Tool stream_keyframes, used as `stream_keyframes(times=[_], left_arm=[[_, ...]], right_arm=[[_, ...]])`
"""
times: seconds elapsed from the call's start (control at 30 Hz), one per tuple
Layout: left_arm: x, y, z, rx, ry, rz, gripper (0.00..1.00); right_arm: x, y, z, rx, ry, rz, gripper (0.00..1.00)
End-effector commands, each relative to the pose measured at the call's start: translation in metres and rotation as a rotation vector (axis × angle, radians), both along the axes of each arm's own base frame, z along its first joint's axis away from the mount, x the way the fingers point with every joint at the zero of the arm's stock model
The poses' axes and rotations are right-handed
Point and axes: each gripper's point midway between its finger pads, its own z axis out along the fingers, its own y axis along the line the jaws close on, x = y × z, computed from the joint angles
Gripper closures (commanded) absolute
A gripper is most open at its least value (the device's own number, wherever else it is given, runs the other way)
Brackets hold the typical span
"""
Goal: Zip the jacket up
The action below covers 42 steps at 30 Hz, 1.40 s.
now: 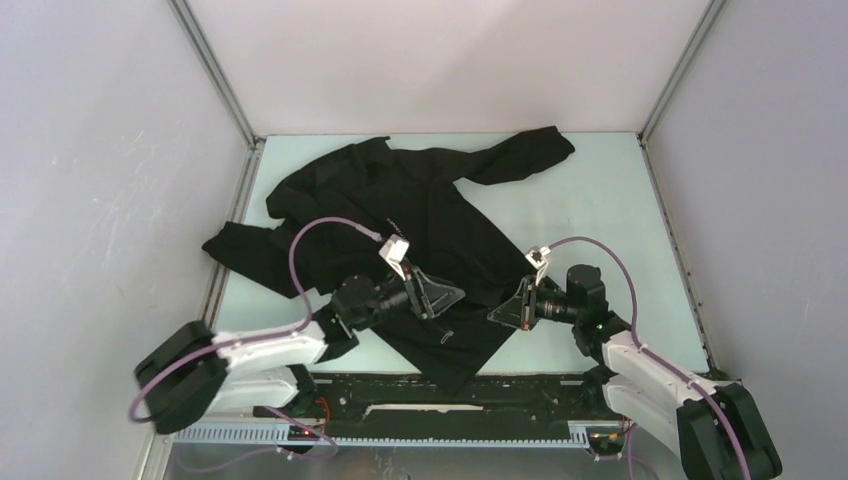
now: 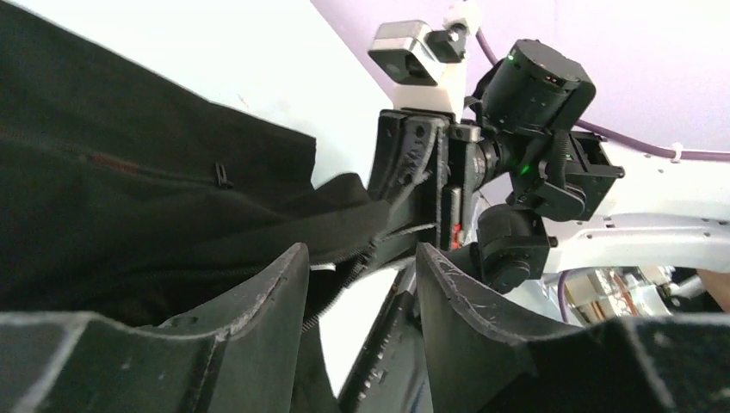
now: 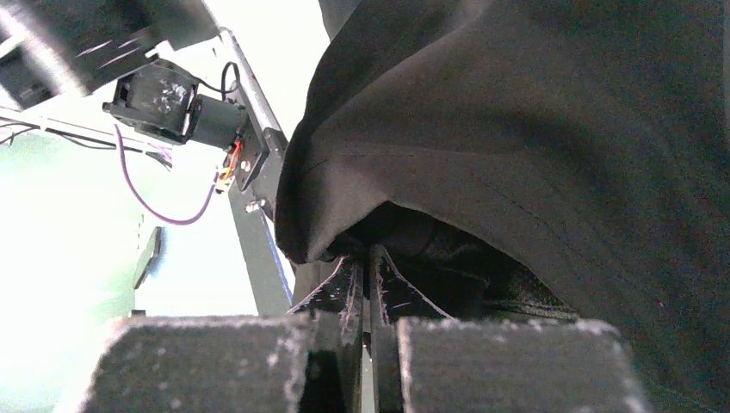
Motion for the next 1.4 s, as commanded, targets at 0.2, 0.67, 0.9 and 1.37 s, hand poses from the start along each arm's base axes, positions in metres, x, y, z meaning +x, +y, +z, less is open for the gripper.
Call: stream_keyframes(times=[0.2,0.67,0.9,1.37], left_arm=[[-0.023,0.003,-0.003,0.256,-0.005,0.262,0.53],[-0.029,-0.070,-0.019,0.356,-0.053,0.191,0.67],[-0.025,-0.074,-0.024,0.376,-0.034,0.214,0.69],[-0.014,-0.069,-0.031,0.432,-0.032,0.281,0.70]], right_arm=[[0.014,0.002,0.015,0.007,-0.074,-0.024,1.00],[0.011,-0.001,0.016,0.021,-0.085,-0.033,1.00],[0.010,-0.001,0.017,0.026,-0.094,-0.031,1.00],[0.008,-0.001,0.019,0.031,-0.107,-0.028,1.00]])
